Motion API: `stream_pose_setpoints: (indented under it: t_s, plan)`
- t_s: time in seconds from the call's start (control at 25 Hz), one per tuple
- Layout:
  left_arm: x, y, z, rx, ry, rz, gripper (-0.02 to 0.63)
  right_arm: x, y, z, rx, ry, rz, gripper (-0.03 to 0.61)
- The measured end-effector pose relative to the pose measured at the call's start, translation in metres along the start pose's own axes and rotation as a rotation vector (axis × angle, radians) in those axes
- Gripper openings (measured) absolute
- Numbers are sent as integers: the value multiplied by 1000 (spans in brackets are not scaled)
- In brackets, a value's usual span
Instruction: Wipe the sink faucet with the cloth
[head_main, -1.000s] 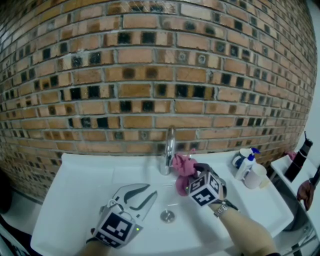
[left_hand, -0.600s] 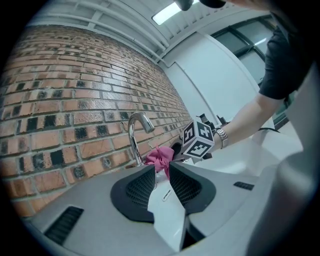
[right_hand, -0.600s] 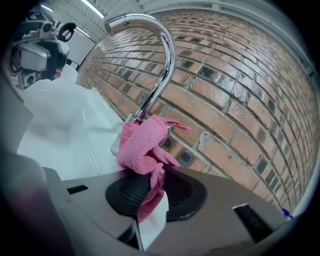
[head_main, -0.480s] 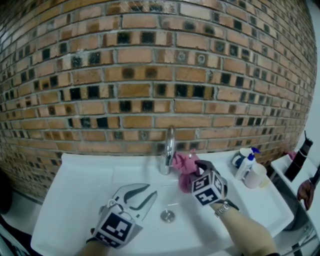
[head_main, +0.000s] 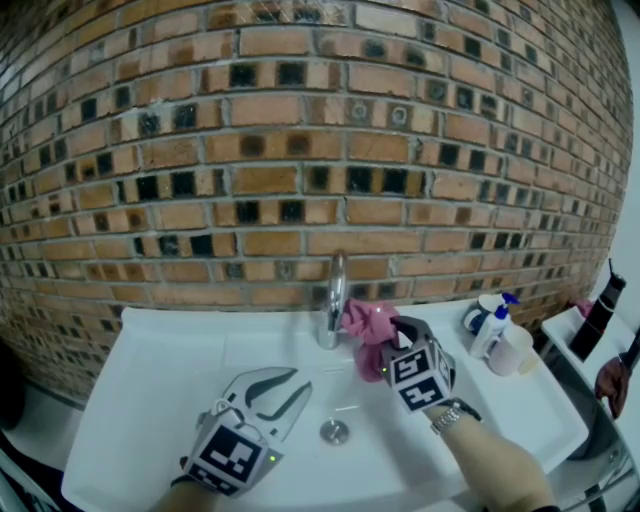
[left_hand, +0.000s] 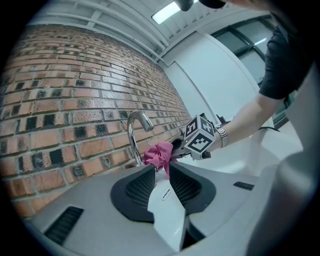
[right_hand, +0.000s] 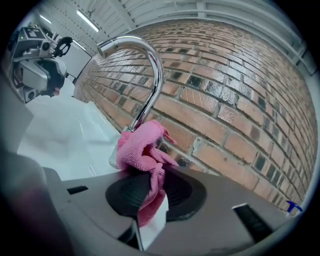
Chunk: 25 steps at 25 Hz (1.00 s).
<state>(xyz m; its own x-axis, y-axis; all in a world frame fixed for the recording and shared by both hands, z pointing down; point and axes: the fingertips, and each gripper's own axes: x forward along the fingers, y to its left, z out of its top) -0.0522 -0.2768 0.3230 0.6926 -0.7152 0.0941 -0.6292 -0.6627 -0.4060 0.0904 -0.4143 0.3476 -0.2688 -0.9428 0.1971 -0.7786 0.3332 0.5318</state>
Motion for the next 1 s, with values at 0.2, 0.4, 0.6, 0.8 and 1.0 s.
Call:
stream_pose_setpoints:
  t_s: [0.2, 0.4, 0.6, 0.8, 1.0]
  plan:
    - [1, -1, -1, 15, 6, -5, 98, -5, -3, 7, 10, -36, 4, 67]
    - [1, -1, -1, 13, 5, -4, 98, -9, -6, 11, 7, -56, -2, 67]
    - [0, -1, 1, -9, -5, 5, 98, -14, -9, 17, 3, -71, -10, 67]
    - [0, -1, 0, 13, -1, -1, 98, -19, -12, 24, 5, -91, -17, 67]
    - [0, -1, 3, -7, -13, 8, 98, -23, -18, 33, 7, -111, -24, 67]
